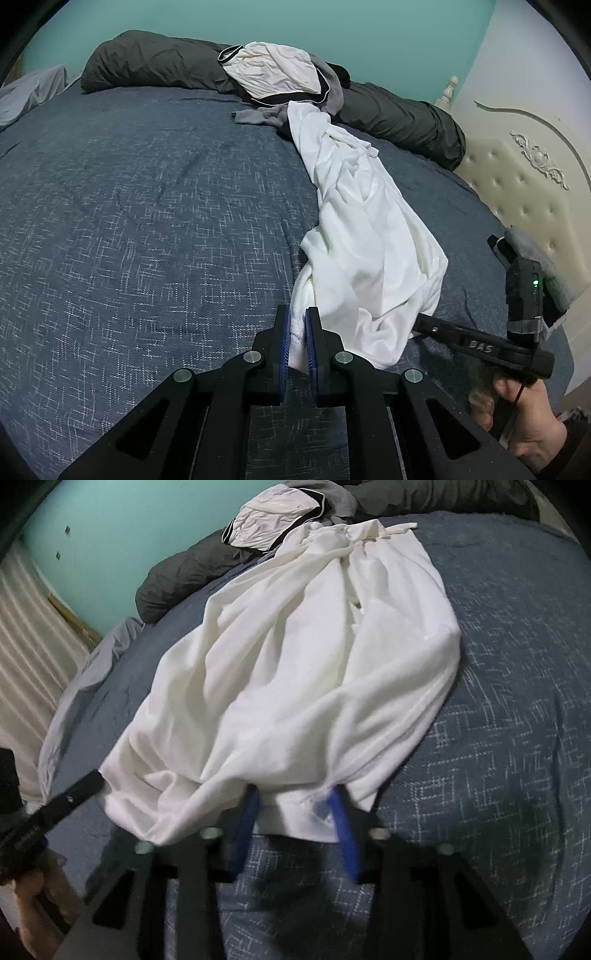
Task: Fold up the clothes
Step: 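Lift the white shirt hem up with both tools, stretching it between them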
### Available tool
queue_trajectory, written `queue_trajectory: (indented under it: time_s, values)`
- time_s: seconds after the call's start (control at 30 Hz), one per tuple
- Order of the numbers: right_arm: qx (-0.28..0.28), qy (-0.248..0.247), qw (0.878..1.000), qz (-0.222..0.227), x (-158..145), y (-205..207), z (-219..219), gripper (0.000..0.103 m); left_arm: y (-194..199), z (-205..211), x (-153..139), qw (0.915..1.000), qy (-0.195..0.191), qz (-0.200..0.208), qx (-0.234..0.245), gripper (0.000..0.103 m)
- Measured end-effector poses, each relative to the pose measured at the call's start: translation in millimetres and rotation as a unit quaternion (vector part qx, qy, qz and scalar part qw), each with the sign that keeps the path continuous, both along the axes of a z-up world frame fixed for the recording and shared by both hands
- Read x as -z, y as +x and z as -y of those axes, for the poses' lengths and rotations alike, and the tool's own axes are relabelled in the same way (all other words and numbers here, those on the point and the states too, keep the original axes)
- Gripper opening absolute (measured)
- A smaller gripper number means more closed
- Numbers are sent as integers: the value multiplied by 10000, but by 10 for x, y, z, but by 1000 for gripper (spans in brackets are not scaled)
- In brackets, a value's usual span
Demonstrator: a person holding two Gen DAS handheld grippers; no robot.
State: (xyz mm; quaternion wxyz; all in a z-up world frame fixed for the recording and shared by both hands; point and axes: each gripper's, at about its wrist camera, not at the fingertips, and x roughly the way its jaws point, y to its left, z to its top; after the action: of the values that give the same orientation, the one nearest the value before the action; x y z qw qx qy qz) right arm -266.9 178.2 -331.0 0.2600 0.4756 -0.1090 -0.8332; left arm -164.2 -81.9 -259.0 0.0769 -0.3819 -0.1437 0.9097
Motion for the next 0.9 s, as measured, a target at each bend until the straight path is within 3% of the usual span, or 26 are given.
queue_trajectory:
  time_s: [0.07, 0.1, 0.27, 0.53, 0.73, 0.9]
  values:
    - [-4, -52, 10000, 16, 24, -3, 22, 11, -1, -8, -11, 10000, -2, -13, 8, 9]
    - [-7, -126, 9999, 28, 20, 3, -5, 10, -2, -10, -16, 10000, 2, -21, 10, 9]
    - [-75, -473, 9985, -272, -174, 110, -113, 7, -9, -26, -123, 9999, 33, -164, 5, 9]
    - [220, -1305, 9896, -561, -795, 406, -493, 7, 240, -112, -498, 9974, 504, -517, 47, 9]
    - [98, -1483, 9826, -1112, -1627, 663, -608, 7, 508, -186, -1088, 9947, 479, -905, -18, 8]
    - [-2, -1823, 9721, -1474, -2423, 861, -746, 7, 723, -136, -1849, 9903, 437, -1319, -27, 8]
